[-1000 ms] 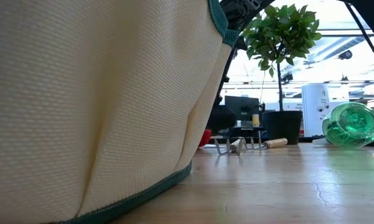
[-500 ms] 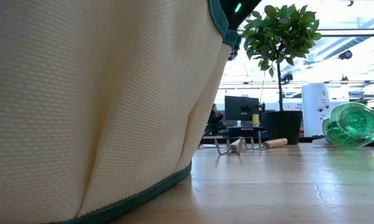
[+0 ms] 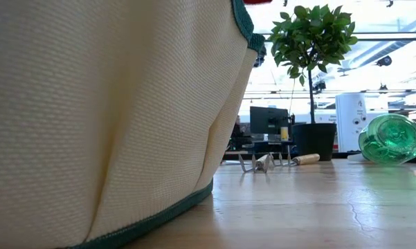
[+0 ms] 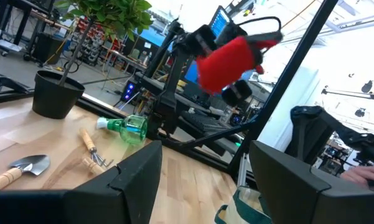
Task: Pick & Place Garden tools in Gardening bag
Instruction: Put the red gloves into the green gardening bag
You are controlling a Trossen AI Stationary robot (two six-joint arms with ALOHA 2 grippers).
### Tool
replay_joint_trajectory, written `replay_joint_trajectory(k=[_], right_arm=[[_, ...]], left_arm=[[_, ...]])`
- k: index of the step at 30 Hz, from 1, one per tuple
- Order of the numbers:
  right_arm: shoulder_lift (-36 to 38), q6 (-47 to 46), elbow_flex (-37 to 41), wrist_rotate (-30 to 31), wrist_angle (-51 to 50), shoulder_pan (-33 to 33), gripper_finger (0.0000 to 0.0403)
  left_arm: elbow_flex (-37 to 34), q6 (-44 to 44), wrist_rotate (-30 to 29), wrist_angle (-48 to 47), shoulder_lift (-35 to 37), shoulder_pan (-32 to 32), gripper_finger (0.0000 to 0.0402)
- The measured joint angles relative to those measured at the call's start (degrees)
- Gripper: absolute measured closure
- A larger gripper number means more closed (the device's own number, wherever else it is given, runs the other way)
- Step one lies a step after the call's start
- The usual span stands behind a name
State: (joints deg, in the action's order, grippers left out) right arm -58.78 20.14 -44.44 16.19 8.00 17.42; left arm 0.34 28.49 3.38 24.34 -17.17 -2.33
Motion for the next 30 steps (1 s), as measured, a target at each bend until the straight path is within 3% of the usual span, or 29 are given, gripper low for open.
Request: replay_joint_trajectory(k=[3, 9, 14, 19, 30], right_arm=[[3.1, -0.2, 0.1, -2.0, 2.2, 1.8, 0.0395], [2.8, 0.0, 1.0, -15.1, 1.7, 3.6, 0.0395], [1.5, 1.3, 0.9, -15.6, 5.1, 4.6, 0.0395], [-0.2, 1.9, 0.8, -21.2, 8.1, 4.6, 0.0395], [-1.4, 2.5, 0.8, -23.0, 8.7, 4.6, 0.0395]], left_arm=[[0.0, 0.0, 0.0, 0.0, 0.0, 0.0, 0.0156], [0.0, 0.0, 0.0, 0.0, 0.0, 0.0, 0.0156], [0.0, 0.0, 0.0, -0.4, 0.0, 0.0, 0.0156], [0.0, 0.0, 0.0, -0.6, 0.0, 0.0, 0.0156], [0.0, 0.0, 0.0, -0.6, -0.1, 0.0, 0.0156]])
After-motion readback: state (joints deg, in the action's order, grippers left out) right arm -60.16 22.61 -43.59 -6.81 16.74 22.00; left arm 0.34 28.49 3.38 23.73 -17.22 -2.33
